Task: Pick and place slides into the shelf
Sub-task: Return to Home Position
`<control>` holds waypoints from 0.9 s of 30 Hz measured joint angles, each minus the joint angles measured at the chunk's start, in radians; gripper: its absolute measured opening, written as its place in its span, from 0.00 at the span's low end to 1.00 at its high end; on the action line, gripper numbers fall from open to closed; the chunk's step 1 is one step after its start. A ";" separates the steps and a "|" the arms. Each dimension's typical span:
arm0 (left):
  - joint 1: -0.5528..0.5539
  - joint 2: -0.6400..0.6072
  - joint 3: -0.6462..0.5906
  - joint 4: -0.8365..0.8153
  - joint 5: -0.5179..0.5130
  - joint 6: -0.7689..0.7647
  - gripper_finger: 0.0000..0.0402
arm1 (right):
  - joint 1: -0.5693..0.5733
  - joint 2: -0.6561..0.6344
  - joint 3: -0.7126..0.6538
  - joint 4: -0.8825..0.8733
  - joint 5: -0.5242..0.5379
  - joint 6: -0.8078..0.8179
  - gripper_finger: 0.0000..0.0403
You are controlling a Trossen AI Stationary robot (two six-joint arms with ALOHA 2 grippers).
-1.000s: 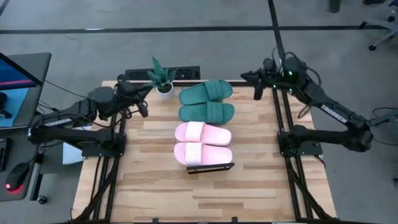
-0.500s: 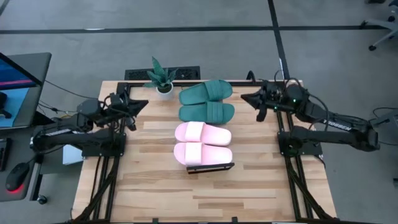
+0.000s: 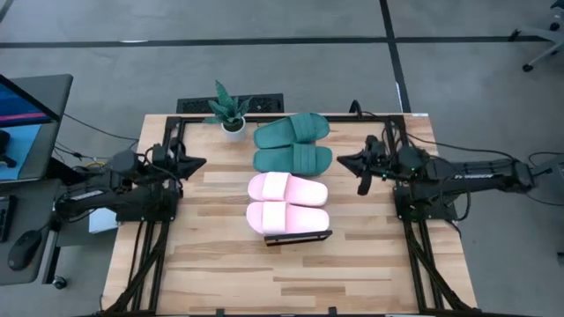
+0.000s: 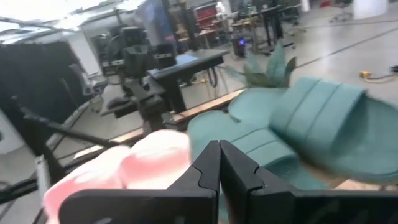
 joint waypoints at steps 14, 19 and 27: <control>-0.174 -0.134 -0.180 0.165 -0.072 -0.064 0.00 | 0.148 -0.266 -0.231 0.099 -0.005 0.020 0.00; -0.253 -0.134 -0.207 0.168 -0.114 -0.074 0.00 | 0.233 -0.350 -0.295 0.101 0.024 0.040 0.00; -0.389 -0.134 -0.254 0.179 -0.200 -0.114 0.00 | 0.364 -0.370 -0.385 0.098 0.160 0.106 0.00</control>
